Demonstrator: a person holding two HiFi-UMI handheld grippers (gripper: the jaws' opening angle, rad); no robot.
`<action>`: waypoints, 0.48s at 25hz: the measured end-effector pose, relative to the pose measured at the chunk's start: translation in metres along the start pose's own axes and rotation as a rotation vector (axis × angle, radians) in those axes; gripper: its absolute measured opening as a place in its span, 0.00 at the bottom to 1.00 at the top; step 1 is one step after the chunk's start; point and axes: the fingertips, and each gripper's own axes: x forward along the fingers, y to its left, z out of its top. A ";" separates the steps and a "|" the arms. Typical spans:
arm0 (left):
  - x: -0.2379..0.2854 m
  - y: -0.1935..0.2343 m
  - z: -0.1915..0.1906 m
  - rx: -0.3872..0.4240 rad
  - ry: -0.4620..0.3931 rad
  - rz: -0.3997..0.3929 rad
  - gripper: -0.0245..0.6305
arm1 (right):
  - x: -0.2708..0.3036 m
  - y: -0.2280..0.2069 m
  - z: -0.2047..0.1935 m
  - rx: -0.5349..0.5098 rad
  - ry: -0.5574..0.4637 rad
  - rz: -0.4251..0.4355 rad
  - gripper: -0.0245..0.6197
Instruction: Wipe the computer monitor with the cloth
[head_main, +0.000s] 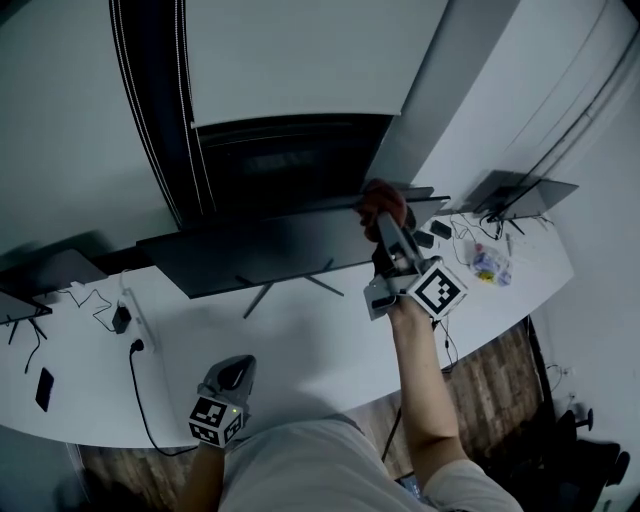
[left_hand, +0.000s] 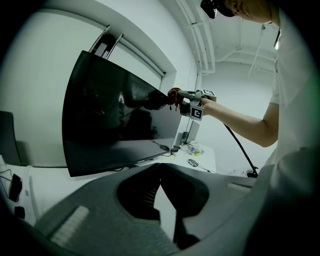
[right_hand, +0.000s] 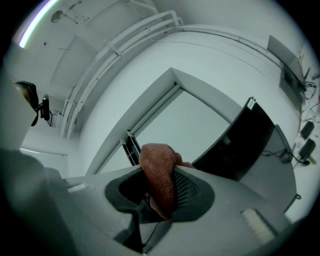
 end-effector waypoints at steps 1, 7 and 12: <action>-0.004 0.003 -0.001 -0.001 -0.002 0.004 0.05 | 0.003 0.005 -0.005 0.006 0.003 0.006 0.24; -0.030 0.018 -0.006 -0.009 -0.013 0.025 0.05 | 0.021 0.037 -0.038 0.037 0.028 0.036 0.23; -0.053 0.033 -0.012 -0.025 -0.021 0.052 0.05 | 0.037 0.066 -0.062 0.049 0.041 0.060 0.23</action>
